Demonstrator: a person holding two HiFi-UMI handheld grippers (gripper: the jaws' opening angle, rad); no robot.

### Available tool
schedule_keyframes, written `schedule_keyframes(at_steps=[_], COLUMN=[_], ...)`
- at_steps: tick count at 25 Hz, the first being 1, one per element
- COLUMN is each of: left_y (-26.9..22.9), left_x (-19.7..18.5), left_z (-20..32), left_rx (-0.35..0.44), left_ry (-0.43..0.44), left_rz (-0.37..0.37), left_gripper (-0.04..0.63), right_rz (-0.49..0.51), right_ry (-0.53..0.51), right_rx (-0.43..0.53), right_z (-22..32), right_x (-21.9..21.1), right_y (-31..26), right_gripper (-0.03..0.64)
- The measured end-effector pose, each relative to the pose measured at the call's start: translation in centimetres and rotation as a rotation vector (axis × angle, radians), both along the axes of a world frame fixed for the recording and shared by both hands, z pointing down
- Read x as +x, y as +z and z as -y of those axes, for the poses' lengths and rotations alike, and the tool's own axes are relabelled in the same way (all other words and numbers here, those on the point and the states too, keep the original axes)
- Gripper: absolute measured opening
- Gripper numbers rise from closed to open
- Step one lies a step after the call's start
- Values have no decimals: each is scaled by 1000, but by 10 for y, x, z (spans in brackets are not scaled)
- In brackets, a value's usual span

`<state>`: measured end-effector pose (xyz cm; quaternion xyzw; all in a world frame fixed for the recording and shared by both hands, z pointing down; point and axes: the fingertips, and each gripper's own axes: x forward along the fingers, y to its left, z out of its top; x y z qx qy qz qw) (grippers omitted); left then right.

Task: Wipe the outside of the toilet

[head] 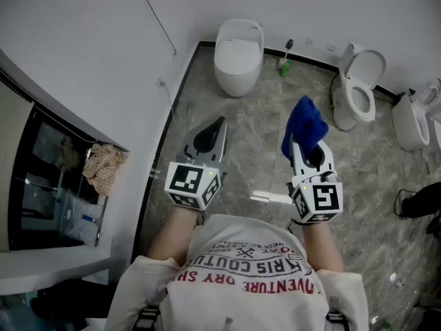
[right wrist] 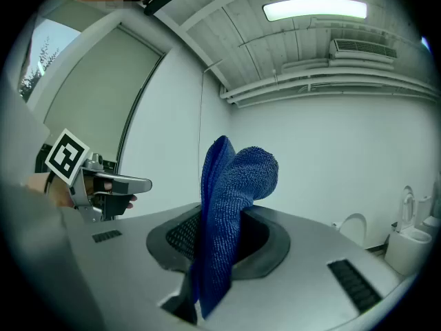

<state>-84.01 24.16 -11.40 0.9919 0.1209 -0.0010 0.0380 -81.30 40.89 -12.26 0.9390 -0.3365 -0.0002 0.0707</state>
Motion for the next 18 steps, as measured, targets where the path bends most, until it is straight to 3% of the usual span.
schedule_keyframes(at_steps=[11,18], left_y=[8,17], left_x=[5,9], left_z=[13,35], left_rx=[-2,-13], left_ry=[-1,4], left_rz=[18,27], left_gripper=[6,6], right_rz=[16,46], right_ry=[2,41], right_rx=[-4,57], right_z=[11,24], right_x=[4,11], right_y=[9,16], right_gripper=[76,77])
